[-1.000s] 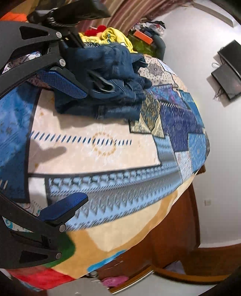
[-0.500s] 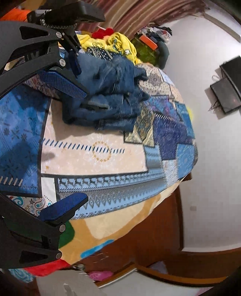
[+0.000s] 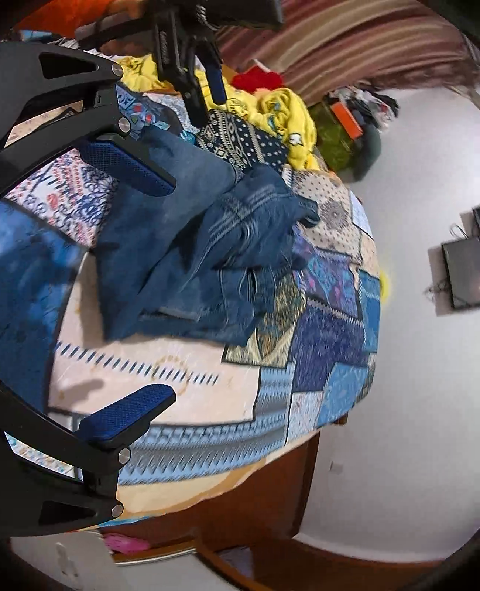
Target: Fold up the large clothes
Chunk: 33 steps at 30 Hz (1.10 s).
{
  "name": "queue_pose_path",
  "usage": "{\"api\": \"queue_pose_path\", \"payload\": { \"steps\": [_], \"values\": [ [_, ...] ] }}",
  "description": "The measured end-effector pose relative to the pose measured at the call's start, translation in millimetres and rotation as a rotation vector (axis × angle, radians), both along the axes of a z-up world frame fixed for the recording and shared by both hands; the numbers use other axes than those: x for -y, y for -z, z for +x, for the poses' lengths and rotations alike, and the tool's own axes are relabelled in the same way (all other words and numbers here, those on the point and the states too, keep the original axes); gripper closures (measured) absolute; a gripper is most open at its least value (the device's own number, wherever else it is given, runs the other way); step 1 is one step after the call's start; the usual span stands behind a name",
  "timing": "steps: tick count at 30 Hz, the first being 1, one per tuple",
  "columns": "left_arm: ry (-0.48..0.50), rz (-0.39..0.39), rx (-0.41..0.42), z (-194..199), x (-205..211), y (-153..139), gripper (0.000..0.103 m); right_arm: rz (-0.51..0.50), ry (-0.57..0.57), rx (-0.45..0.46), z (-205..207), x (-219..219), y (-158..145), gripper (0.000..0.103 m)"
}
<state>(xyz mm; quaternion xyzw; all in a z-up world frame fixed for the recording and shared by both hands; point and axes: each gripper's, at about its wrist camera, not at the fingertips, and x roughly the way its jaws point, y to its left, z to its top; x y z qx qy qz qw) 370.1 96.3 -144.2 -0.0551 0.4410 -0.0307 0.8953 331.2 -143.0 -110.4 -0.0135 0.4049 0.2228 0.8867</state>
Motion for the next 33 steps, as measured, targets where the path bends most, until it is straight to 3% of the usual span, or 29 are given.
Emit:
{"api": "queue_pose_path", "payload": {
  "steps": [5, 8, 11, 16, 19, 23, 27, 30, 33],
  "values": [
    [-0.032, -0.011, -0.075, 16, -16, 36, 0.012, -0.067, -0.080, -0.039, 19, -40, 15, 0.002],
    [-0.052, -0.064, -0.054, 16, -26, 45, 0.003, -0.136, -0.103, -0.029, 28, -62, 23, 0.002],
    [-0.048, -0.099, -0.047, 14, -31, 49, 0.002, -0.185, -0.130, -0.046, 40, -77, 33, 0.002],
    [-0.029, -0.068, -0.030, 12, -28, 50, 0.002, -0.238, -0.155, -0.062, 61, -92, 40, 0.003],
    [-0.028, -0.038, -0.018, 11, -24, 50, 0.002, -0.200, -0.137, -0.074, 76, -83, 35, 0.004],
    [-0.038, -0.046, -0.027, 11, -25, 51, 0.002, -0.112, 0.006, -0.094, 99, -43, 32, 0.004],
    [-0.046, -0.047, -0.033, 11, -24, 52, 0.001, -0.146, 0.121, -0.183, 119, -5, 58, 0.004],
    [-0.050, -0.027, -0.035, 10, -20, 50, 0.001, -0.096, 0.127, -0.239, 111, 15, 72, 0.004],
    [-0.051, 0.025, -0.039, 11, -14, 44, 0.002, -0.050, 0.128, -0.207, 95, 18, 56, 0.004]
  ]
}}
